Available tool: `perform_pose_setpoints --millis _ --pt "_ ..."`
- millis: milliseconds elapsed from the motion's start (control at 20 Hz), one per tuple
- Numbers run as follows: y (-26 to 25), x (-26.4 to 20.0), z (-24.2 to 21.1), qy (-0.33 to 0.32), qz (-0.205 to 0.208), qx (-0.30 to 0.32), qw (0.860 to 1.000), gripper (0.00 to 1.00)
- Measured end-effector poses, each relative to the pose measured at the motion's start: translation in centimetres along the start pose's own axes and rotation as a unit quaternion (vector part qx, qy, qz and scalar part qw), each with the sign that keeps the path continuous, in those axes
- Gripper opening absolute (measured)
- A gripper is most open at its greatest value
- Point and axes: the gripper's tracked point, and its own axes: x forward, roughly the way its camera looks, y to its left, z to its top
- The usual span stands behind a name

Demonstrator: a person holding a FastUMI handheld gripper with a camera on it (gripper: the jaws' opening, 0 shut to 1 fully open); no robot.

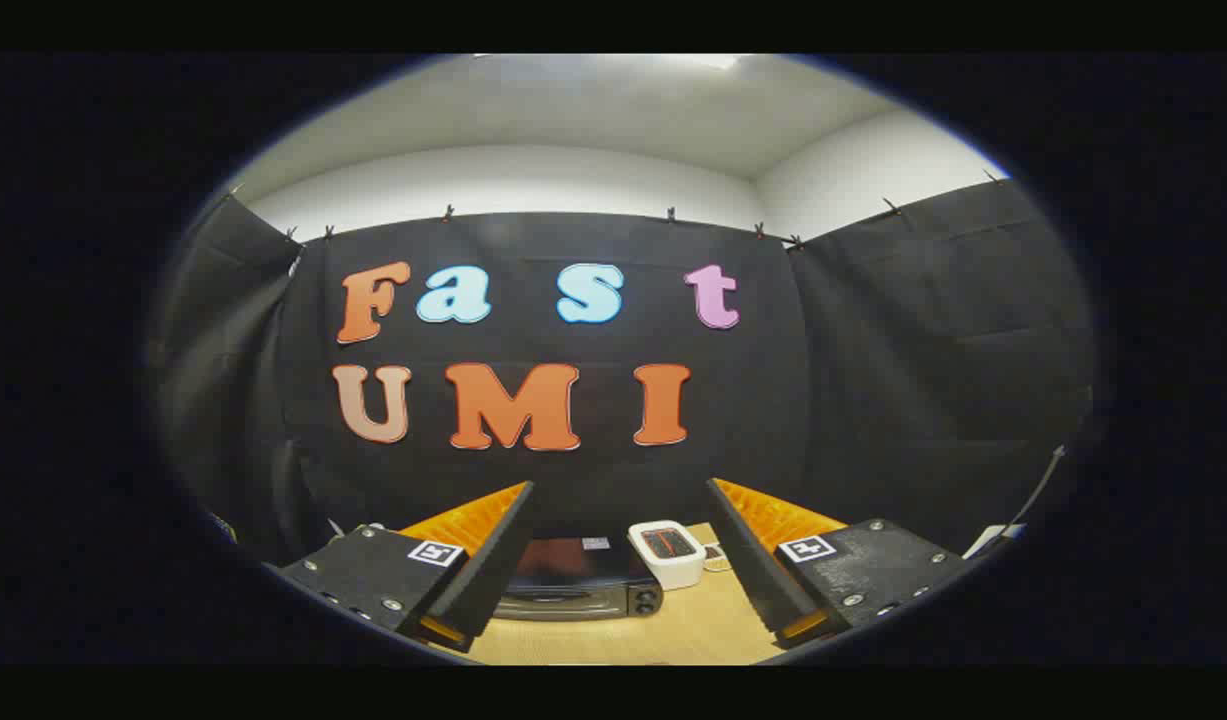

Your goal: Open the toaster oven, put the food inside, and close the toaster oven door.

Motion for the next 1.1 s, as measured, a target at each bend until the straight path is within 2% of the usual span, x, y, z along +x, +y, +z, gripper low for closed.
perform_pose_setpoints --millis 300,450,600,750,1100 --pt "-2.3 -2.3 -1.9 -0.002 -0.057 0.011 0.998 0.99" --pt "-3.3 -3.3 -2.5 0.001 -0.089 -0.008 0.996 0.99" --pt "-3.3 -3.5 -2.7 0.009 -0.089 -0.035 0.995 0.99" --pt "-3.6 -2.7 -2.4 0.007 -0.085 -0.023 0.996 0.99" --pt "-0.9 0.9 -3.2 0.009 -0.027 -0.038 0.999 0.99"
